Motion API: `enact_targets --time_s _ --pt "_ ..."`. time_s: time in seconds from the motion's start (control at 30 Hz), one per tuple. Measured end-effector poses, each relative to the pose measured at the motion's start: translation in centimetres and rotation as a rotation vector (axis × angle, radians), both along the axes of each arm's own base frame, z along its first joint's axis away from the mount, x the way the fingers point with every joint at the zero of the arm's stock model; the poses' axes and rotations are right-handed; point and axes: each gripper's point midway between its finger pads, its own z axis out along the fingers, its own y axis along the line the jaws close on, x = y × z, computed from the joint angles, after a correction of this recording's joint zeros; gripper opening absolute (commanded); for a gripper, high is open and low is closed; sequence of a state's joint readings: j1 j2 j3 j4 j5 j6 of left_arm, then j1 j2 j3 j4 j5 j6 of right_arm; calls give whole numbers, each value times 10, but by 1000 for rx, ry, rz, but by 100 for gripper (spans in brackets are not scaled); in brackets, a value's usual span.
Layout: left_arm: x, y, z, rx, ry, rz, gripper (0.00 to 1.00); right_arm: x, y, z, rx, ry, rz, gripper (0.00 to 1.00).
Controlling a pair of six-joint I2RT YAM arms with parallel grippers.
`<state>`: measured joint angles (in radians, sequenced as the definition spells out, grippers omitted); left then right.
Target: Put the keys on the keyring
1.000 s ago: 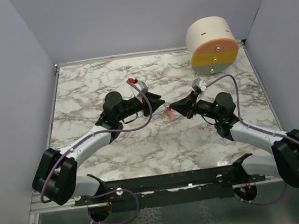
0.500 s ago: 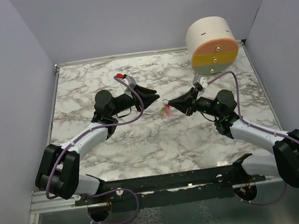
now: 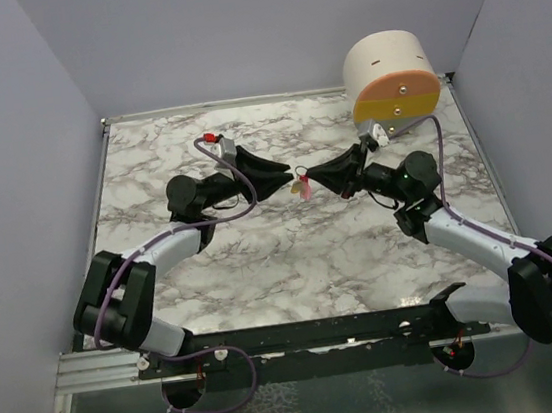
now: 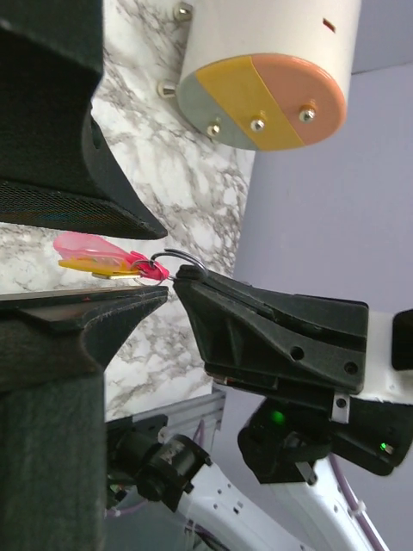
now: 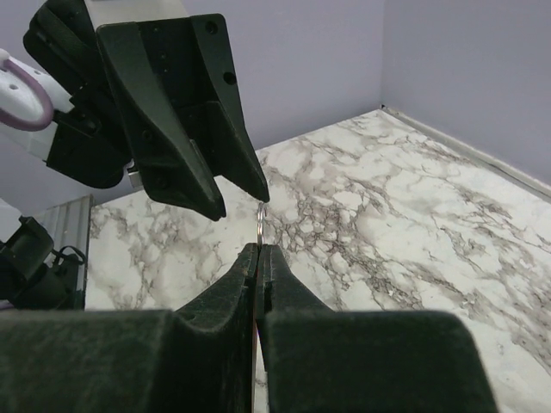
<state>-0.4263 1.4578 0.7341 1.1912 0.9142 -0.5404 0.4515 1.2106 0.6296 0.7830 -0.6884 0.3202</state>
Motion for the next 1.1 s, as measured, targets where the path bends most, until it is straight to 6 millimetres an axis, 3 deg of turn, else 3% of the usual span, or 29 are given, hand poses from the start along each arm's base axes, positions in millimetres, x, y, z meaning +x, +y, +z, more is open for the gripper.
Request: enact_targets --time_s 0.13,0.37,1.1 --pt "2 6 4 -65 14 -36 30 -1 1 -1 -1 7 10 1" --pt "16 10 -25 -81 217 -83 29 -1 3 -3 -1 22 22 1" --pt "13 10 -22 -89 232 -94 29 10 15 -21 -4 108 65 1"
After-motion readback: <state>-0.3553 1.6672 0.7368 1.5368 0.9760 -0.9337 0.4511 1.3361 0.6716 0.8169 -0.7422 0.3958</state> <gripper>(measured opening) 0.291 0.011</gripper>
